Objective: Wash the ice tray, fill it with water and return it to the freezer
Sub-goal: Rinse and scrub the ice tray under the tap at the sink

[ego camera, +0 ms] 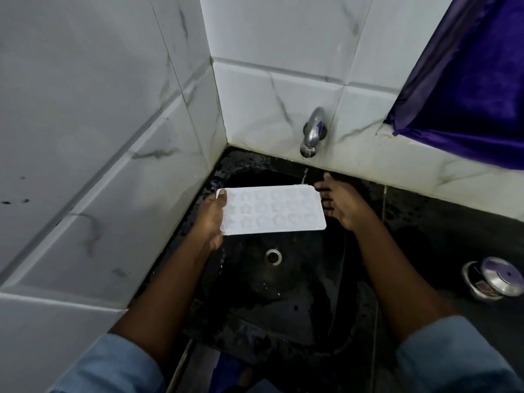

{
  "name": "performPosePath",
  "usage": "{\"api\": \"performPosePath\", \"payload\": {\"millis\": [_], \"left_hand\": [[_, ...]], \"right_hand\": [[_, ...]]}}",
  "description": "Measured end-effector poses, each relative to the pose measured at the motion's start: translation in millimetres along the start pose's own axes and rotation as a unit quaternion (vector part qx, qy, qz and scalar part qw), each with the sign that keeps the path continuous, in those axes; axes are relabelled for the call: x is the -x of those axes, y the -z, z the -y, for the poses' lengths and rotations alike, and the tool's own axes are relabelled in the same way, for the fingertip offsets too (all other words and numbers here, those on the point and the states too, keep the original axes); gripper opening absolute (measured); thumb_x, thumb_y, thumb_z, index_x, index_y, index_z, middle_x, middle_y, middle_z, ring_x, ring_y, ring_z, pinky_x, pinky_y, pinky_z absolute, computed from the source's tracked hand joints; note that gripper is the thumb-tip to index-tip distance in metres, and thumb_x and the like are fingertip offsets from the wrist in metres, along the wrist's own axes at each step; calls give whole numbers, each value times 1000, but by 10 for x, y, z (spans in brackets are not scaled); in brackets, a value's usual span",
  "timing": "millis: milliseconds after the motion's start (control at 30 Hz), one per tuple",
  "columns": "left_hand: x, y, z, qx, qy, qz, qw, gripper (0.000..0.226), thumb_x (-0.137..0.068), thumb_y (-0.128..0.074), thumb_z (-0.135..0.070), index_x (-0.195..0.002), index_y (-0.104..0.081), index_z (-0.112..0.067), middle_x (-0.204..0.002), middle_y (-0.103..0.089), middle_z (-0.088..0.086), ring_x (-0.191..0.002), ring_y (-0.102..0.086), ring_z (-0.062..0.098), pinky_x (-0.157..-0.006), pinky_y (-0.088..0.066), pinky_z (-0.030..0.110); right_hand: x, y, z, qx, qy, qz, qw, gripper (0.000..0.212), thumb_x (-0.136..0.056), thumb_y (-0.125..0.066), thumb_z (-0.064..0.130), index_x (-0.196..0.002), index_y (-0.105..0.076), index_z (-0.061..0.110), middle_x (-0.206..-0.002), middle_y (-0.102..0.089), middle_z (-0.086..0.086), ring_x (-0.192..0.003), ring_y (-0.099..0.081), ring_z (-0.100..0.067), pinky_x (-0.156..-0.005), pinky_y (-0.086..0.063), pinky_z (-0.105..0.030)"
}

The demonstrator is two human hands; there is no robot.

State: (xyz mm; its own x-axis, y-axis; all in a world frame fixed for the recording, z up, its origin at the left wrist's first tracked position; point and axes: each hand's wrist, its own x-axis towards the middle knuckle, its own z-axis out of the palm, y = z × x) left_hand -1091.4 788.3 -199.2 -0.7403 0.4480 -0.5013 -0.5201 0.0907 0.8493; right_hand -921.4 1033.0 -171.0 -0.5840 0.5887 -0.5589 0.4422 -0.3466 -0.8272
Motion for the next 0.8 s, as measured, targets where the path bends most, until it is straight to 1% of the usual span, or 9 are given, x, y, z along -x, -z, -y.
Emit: {"api": "performPosePath", "payload": {"millis": [100, 167, 267, 333, 400, 500, 633, 733, 800], "left_hand": [[106, 1, 29, -4, -6, 11, 1000, 44, -112, -50, -36, -137, -63, -2, -128, -72, 23, -110, -74, 41, -77, -67, 48], [188, 6, 83, 3, 3, 25, 1000, 45, -112, -51, -38, -137, -63, -2, -129, -72, 24, -112, -74, 42, -86, -64, 55], [372, -47, 132, 4, 7, 51, 999, 44, -113, -45, -37, -133, -65, -3, -122, -76, 19, -102, -78, 34, -73, -66, 43], [474, -60, 174, 5, 14, 64, 998, 43, -114, -44, -36, -134, -65, -5, -123, -76, 17, -100, -79, 30, -72, -66, 41], [610, -52, 202, 4, 29, 84, 996, 45, -113, -44, -42, -135, -66, -9, -127, -75, 16, -107, -77, 30, -79, -65, 44], [790, -28, 255, 33, 77, 117, 990, 58, -110, -42, -57, -141, -64, -13, -134, -72, 15, -121, -71, 34, -96, -58, 51], [1006, -62, 302, 81, 93, 146, 982, 65, -108, -39, -61, -142, -63, -11, -134, -72, 16, -117, -73, 33, -87, -64, 47], [1109, -84, 317, 119, 113, 171, 971, 72, -106, -36, -68, -144, -62, -12, -139, -69, 17, -122, -71, 35, -83, -65, 48], [1146, -104, 310, 132, 124, 175, 968, 75, -105, -34, -70, -141, -64, -12, -137, -70, 18, -119, -72, 35, -77, -65, 50]], "right_hand": [[402, -12, -196, -46, 0, 17, 999, 40, -109, -49, 49, -120, -71, 18, -114, -78, -4, -104, -75, -23, -83, -58, -39], [624, -53, -300, -81, 5, 32, 996, 36, -111, -48, 41, -120, -72, 16, -112, -80, -3, -99, -78, -20, -76, -60, -35], [818, -104, -475, -112, 17, 13, 993, 31, -112, -47, 31, -118, -71, 11, -111, -80, -7, -97, -78, -22, -81, -61, -38], [880, -102, -585, -114, 20, -18, 993, 30, -112, -47, 31, -118, -71, 12, -111, -80, -6, -99, -77, -23, -85, -60, -39], [936, -70, -664, -121, 26, -36, 992, 31, -113, -47, 31, -121, -70, 11, -113, -79, -6, -102, -77, -24, -87, -60, -40], [1015, 3, -721, -124, 38, -54, 990, 33, -113, -47, 30, -125, -69, 9, -116, -77, -8, -105, -75, -27, -90, -60, -41], [1111, 77, -810, -117, 42, -58, 990, 35, -113, -47, 31, -125, -69, 7, -117, -77, -10, -107, -74, -29, -93, -60, -43], [1203, 103, -863, -107, 41, -63, 991, 35, -113, -46, 31, -125, -69, 8, -118, -76, -9, -105, -74, -27, -85, -60, -39], [1263, 108, -896, -105, 45, -67, 991, 34, -113, -45, 32, -124, -69, 10, -116, -76, -7, -102, -75, -25, -80, -59, -37]]}}
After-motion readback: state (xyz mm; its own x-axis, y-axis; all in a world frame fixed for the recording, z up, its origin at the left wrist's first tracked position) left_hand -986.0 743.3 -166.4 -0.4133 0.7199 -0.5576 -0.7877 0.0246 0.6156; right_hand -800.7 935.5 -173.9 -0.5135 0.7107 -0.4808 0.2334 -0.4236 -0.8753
